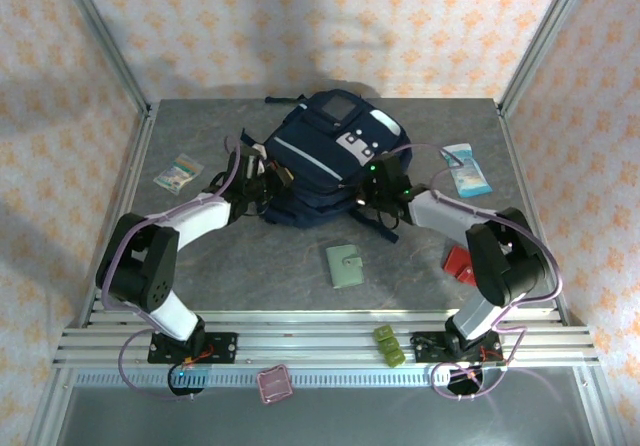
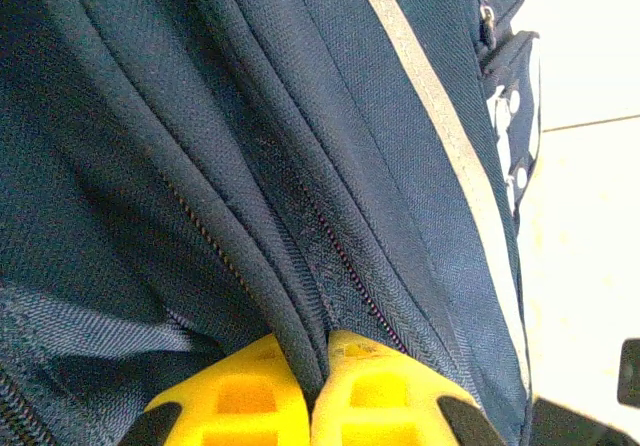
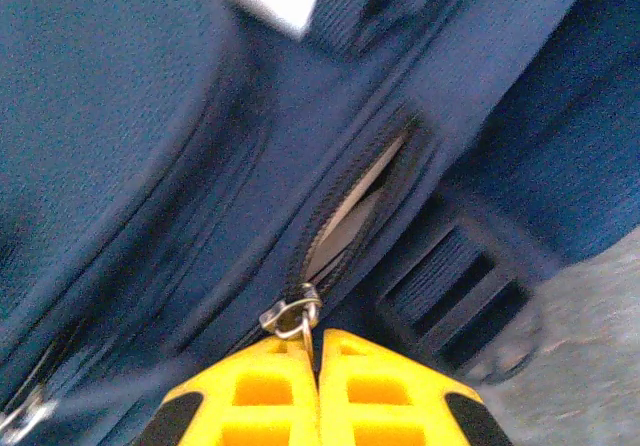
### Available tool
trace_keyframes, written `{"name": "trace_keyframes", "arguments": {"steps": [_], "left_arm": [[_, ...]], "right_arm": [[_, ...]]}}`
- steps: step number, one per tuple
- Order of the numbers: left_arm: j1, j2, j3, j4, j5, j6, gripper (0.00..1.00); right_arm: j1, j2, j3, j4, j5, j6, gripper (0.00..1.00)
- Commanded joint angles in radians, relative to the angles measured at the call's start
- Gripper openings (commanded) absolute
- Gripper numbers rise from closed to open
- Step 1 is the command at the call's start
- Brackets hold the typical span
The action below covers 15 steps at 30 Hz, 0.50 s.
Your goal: Pack the student bag
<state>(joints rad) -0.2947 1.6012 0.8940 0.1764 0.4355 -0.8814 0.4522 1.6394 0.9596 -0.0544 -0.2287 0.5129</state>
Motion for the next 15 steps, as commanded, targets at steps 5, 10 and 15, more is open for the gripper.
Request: {"name": "trace_keyframes", "arguments": {"steps": [5,10,15], "left_arm": [[0.072,-0.073,-0.016,0.002,-0.068,0.058,0.0],[0.072,-0.065,-0.02,-0.003,-0.058,0.067,0.0],[0.081,-0.053,-0.011,-0.003,-0.063,0.068,0.0]], "right_arm": [[-0.187,0.14,0.146,-0.102,0.264,-0.015,0.0],[-0.228,0.166,0.173,-0.073,0.265,0.007,0.0],[-0.24,0.145,0.163,-0.077,0.275,0.013,0.0]]}}
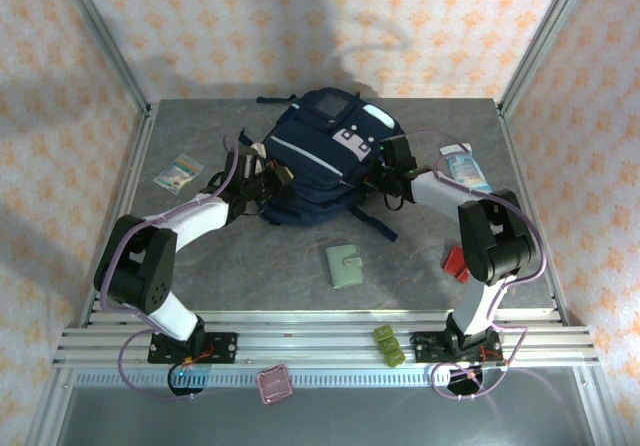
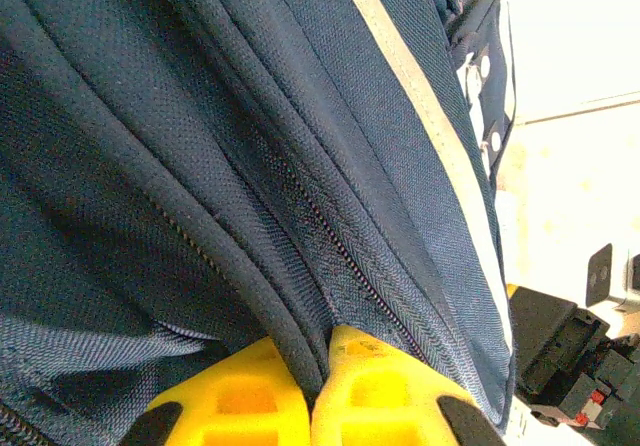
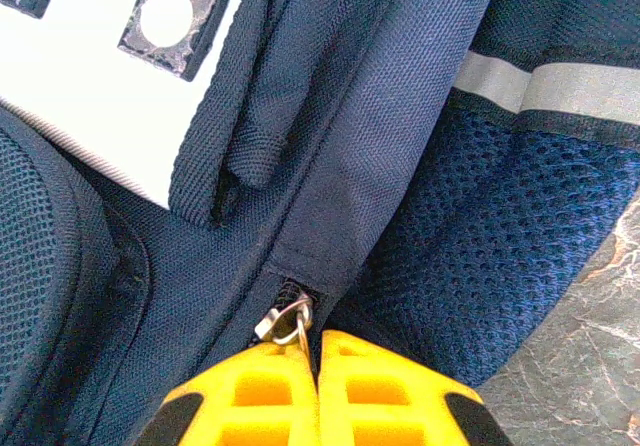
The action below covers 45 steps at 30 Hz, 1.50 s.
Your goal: Pack the student bag
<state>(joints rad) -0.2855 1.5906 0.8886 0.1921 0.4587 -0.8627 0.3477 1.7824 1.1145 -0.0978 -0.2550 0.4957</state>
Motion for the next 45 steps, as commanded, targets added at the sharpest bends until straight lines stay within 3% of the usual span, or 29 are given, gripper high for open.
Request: {"name": "trace_keyframes", "arguments": {"steps": [1,10,17,23,30,32,33,36,39,45], "left_arm": [[0.072,-0.038,0.002,-0.019,-0.086,0.051,0.0],[0.075,0.023,0.106,-0.057,-0.103,0.075,0.0],[0.103,0.163,0.329,-0.154,-0.135,0.128,0.0],[0.144,0.274,0.501,-0.204,-0.149,0.14,0.0],[0.166,0.374,0.644,-0.274,-0.156,0.202,0.0],[0.166,0.376,0.654,-0.305,-0.147,0.201,0.18],[0.166,0.358,0.627,-0.29,-0.135,0.195,0.28],[0.166,0.264,0.497,-0.224,-0.129,0.174,0.5],[0.164,0.174,0.372,-0.186,-0.133,0.167,0.56],[0.122,0.005,0.139,-0.097,-0.115,0.137,0.61]], "right_arm": [[-0.135,-0.007,0.005,-0.039,0.301,0.028,0.0],[-0.136,-0.135,-0.073,-0.047,0.276,0.033,0.0],[-0.118,-0.293,-0.195,-0.05,0.133,0.081,0.0],[0.001,-0.427,-0.312,-0.024,0.074,0.134,0.0],[0.161,-0.439,-0.378,0.083,0.027,0.175,0.0],[0.175,-0.422,-0.367,0.087,0.021,0.172,0.01],[0.175,-0.42,-0.363,0.093,0.011,0.17,0.06],[0.175,-0.428,-0.344,0.109,0.0,0.163,0.33],[0.175,-0.4,-0.282,0.098,-0.013,0.142,0.44],[0.175,-0.223,-0.099,0.106,-0.125,0.12,0.49]]}}
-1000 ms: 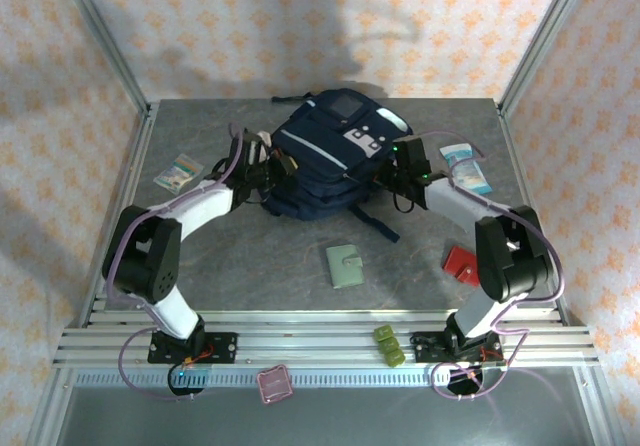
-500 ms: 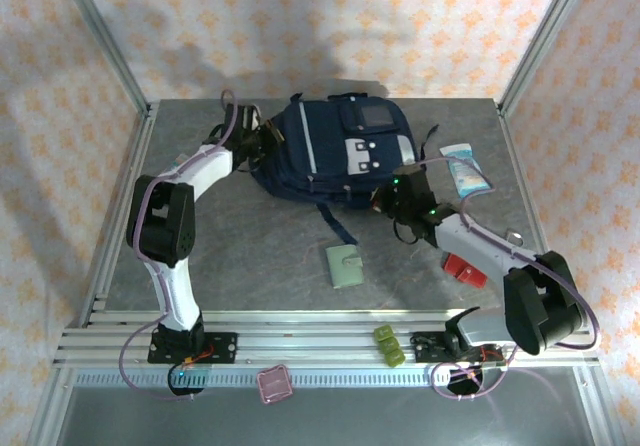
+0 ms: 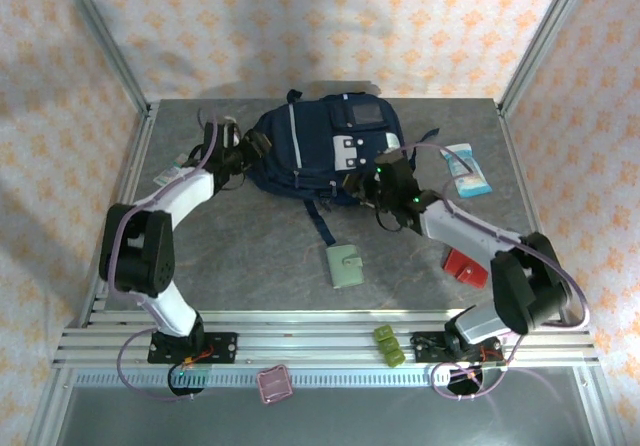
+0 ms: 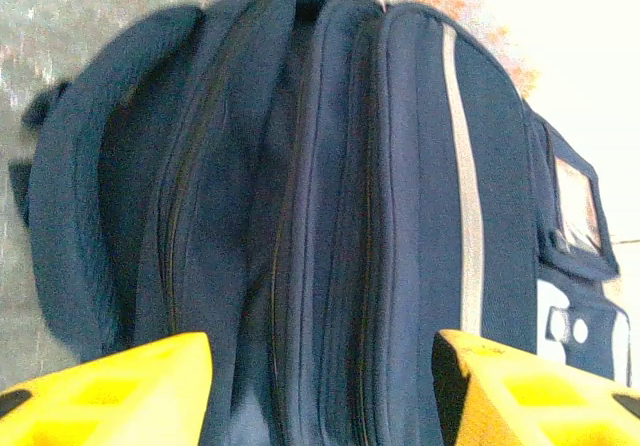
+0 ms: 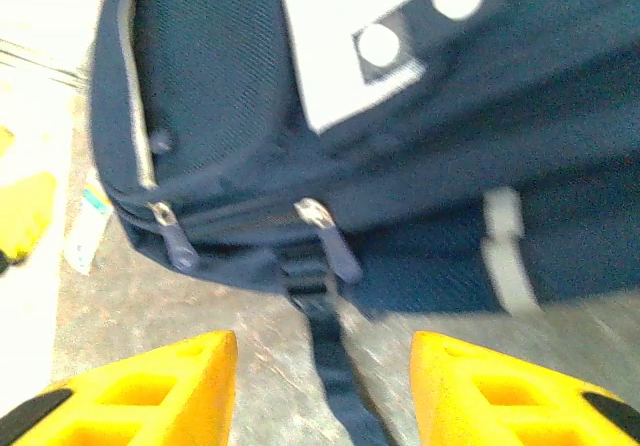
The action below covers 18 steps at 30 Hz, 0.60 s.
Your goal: Pack the student bag
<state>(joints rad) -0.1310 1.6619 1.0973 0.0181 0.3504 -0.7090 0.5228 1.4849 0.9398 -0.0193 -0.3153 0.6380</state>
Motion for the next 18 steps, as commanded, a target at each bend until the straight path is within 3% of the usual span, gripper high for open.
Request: {"name": "trace_keyframes", "arguments": {"steps": [1,7,12,18], "left_arm": [[-0.042,-0.088,-0.097,0.081,-0.014,-0.017,0.61],[-0.102,-0.194,-0.251,0.131,-0.038,-0.057,0.62],[-0.129,-0.252,-0.326,0.159,-0.068,-0.067,0.66],[-0.145,-0.282,-0.405,0.227,-0.066,-0.08,0.68]], "right_arm": [[0.0,0.107,0.106,0.036,-0.082,-0.02,0.49],[-0.01,0.315,0.272,0.07,-0.109,0.062,0.59],[-0.044,0.442,0.357,0.122,-0.184,0.188,0.59],[-0.065,0.537,0.44,0.135,-0.21,0.325,0.45]]}}
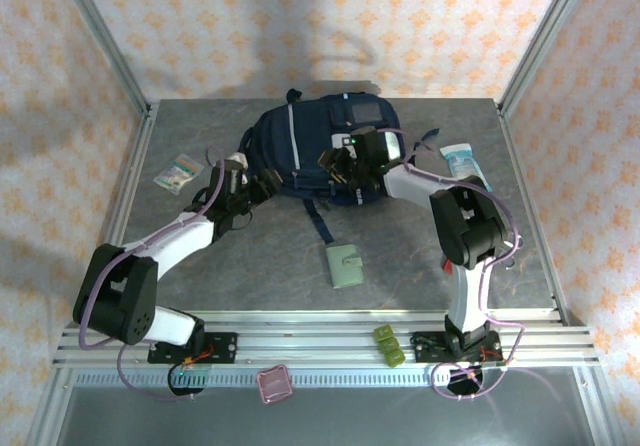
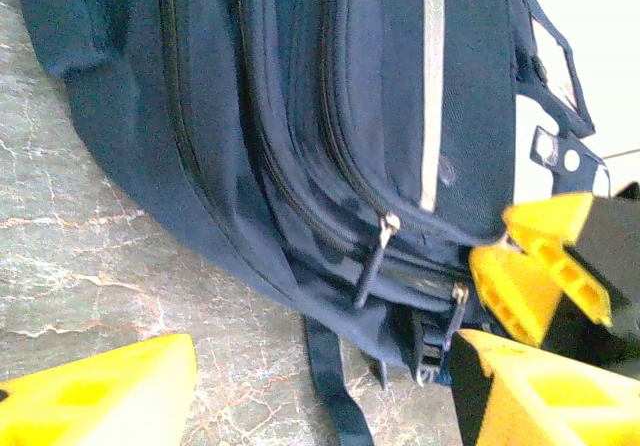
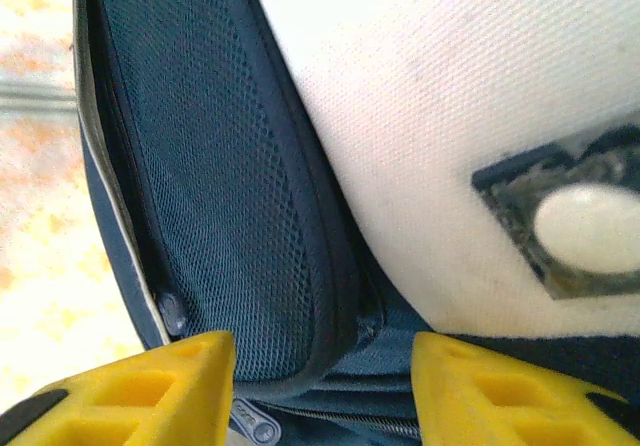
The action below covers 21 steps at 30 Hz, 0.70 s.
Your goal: Pack the student bag
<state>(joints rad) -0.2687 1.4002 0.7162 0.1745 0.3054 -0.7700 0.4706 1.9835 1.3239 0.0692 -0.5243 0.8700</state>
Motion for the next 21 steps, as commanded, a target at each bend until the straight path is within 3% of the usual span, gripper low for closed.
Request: {"name": "trace_keyframes", "arguments": {"steps": [1,5,8,10,13,19,21], "left_arm": [[-0.009,-0.016,-0.03,0.077,-0.02,-0.023,0.68],[-0.012,0.007,-0.048,0.112,0.0,-0.047,0.68],[-0.015,0.02,-0.047,0.114,0.008,-0.051,0.68],[-0.017,0.022,-0.049,0.111,0.005,-0.048,0.68],[-0.017,0.023,-0.05,0.105,0.001,-0.045,0.68],[-0.017,0.039,-0.056,0.109,0.008,-0.058,0.68],[-0.017,0.043,-0.058,0.109,0.008,-0.06,0.68]], "right_arm": [[-0.018,0.053,0.074,0.021,0.006,0.136,0.45],[-0.039,0.119,0.106,0.021,-0.054,0.299,0.48],[-0.039,0.139,0.105,0.094,-0.105,0.385,0.39],[-0.04,0.138,0.139,0.037,-0.078,0.381,0.38],[-0.042,0.142,0.164,0.016,-0.083,0.407,0.27],[-0.044,0.171,0.253,-0.091,-0.08,0.409,0.28],[-0.044,0.207,0.343,-0.217,-0.056,0.353,0.36]]}}
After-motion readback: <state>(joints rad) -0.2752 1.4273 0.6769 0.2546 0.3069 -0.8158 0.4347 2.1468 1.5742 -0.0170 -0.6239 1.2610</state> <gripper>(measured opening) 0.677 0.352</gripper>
